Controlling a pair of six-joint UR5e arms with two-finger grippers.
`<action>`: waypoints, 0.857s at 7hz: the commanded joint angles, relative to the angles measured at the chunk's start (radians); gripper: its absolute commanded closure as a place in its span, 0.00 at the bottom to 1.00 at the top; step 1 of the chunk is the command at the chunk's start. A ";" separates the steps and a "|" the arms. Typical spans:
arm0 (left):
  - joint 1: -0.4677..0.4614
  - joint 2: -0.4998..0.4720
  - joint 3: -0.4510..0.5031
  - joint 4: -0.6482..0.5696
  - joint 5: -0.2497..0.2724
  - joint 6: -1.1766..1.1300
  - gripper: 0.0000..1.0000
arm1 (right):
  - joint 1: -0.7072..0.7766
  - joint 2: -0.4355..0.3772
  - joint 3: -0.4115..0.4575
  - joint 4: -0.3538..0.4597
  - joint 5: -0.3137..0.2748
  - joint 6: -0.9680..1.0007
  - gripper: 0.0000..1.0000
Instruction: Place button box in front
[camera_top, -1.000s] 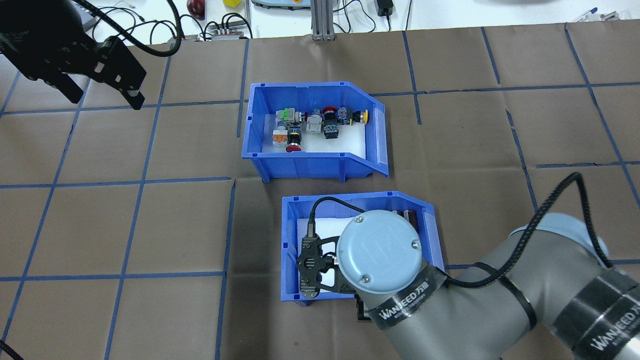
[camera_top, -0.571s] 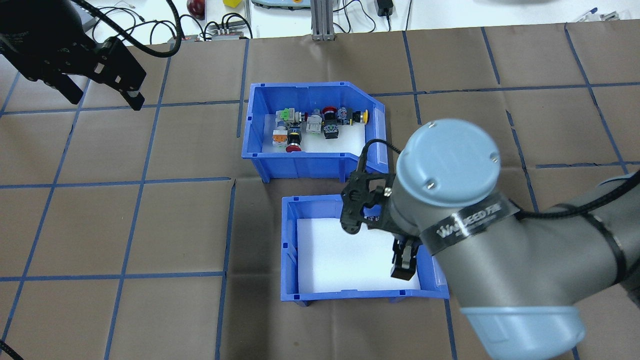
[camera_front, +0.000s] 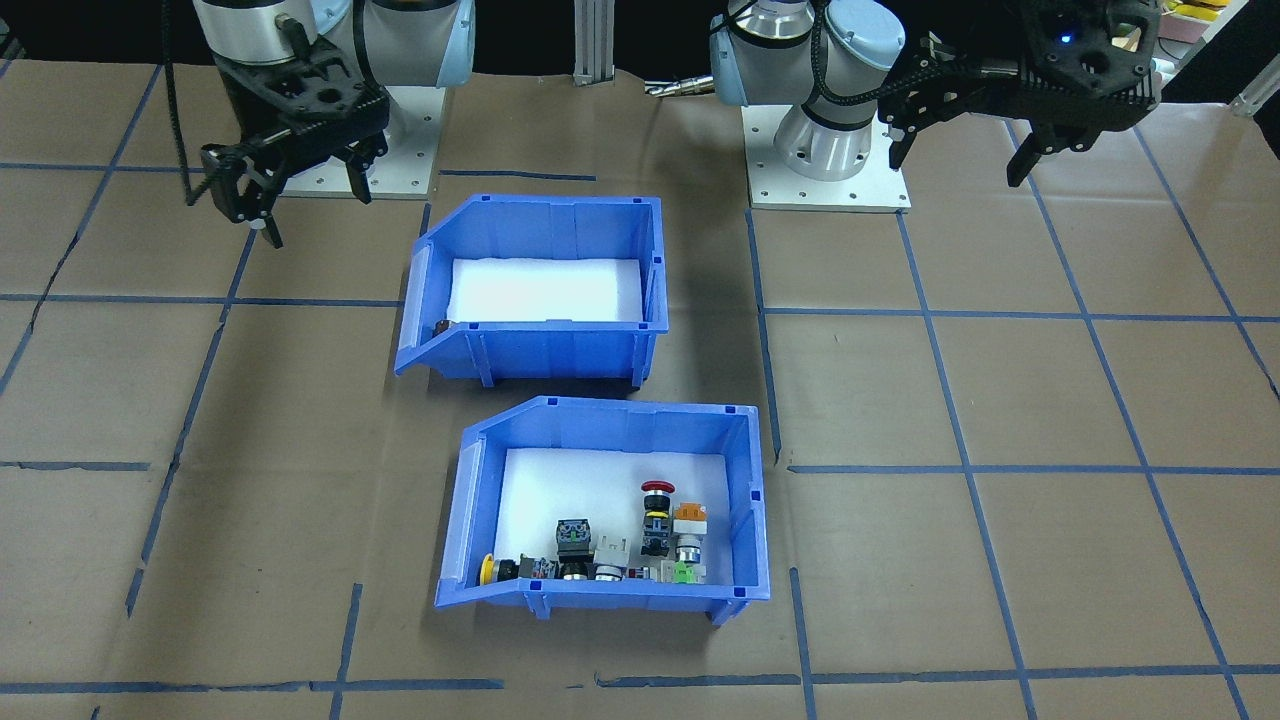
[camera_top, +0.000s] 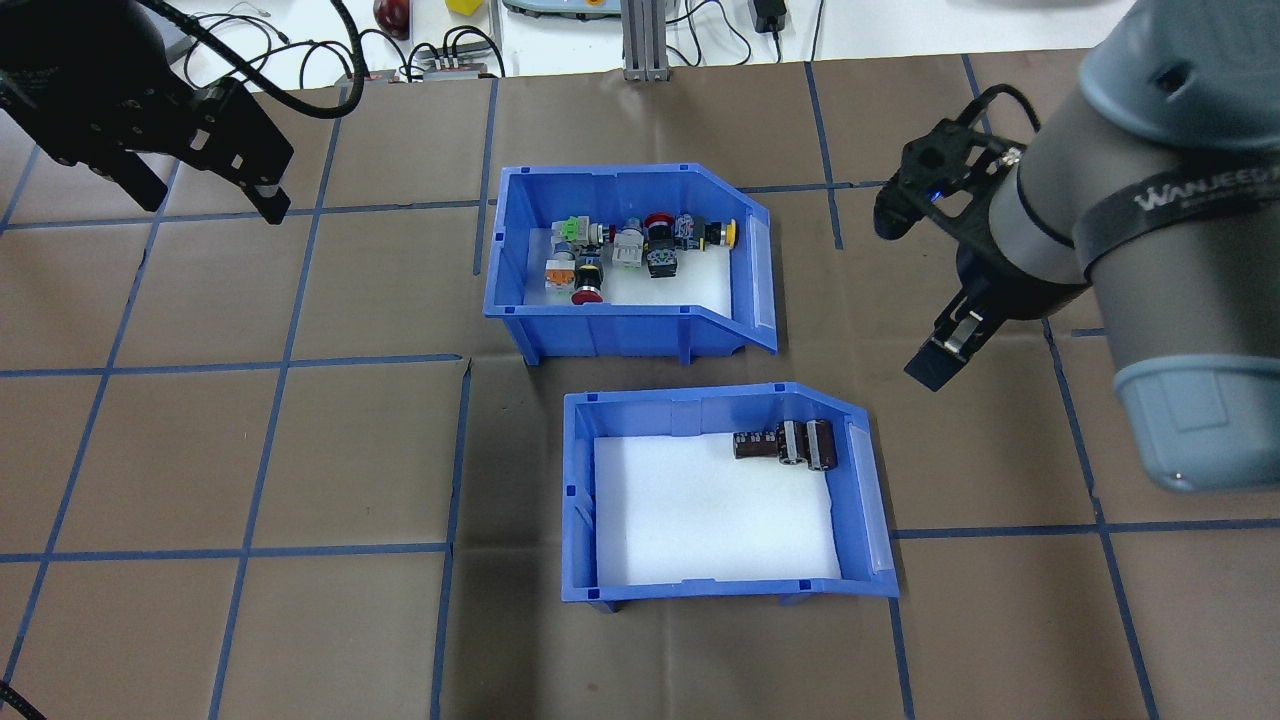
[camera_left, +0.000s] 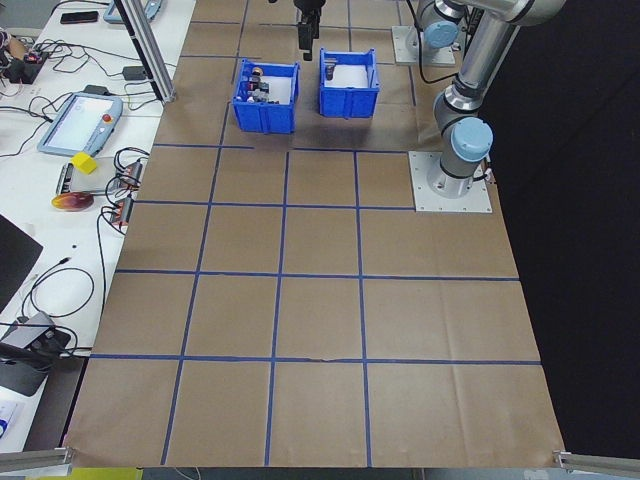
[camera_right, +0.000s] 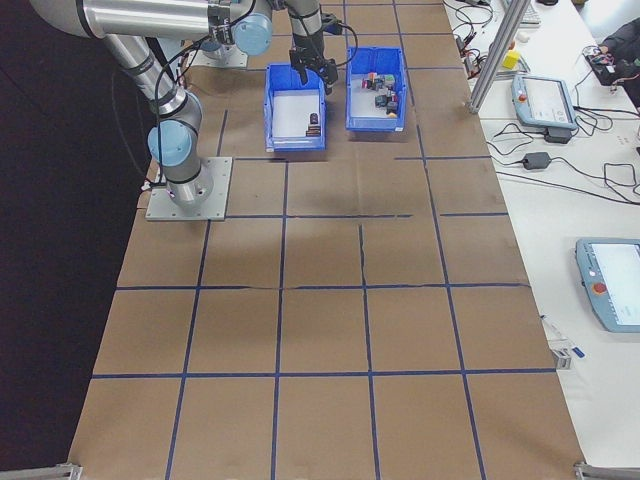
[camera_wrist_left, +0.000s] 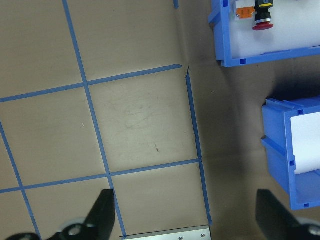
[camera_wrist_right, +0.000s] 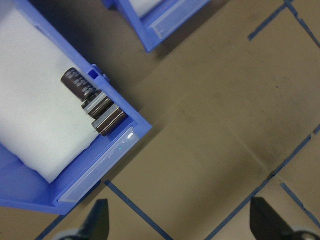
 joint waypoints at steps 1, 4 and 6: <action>0.000 0.000 -0.001 0.000 0.000 0.000 0.01 | -0.037 0.052 -0.086 0.032 0.004 0.286 0.00; 0.000 0.000 -0.001 0.000 0.000 0.000 0.01 | -0.036 0.149 -0.236 0.156 0.041 0.690 0.00; 0.000 0.000 -0.001 0.000 0.000 0.000 0.01 | -0.035 0.184 -0.267 0.230 0.066 0.795 0.00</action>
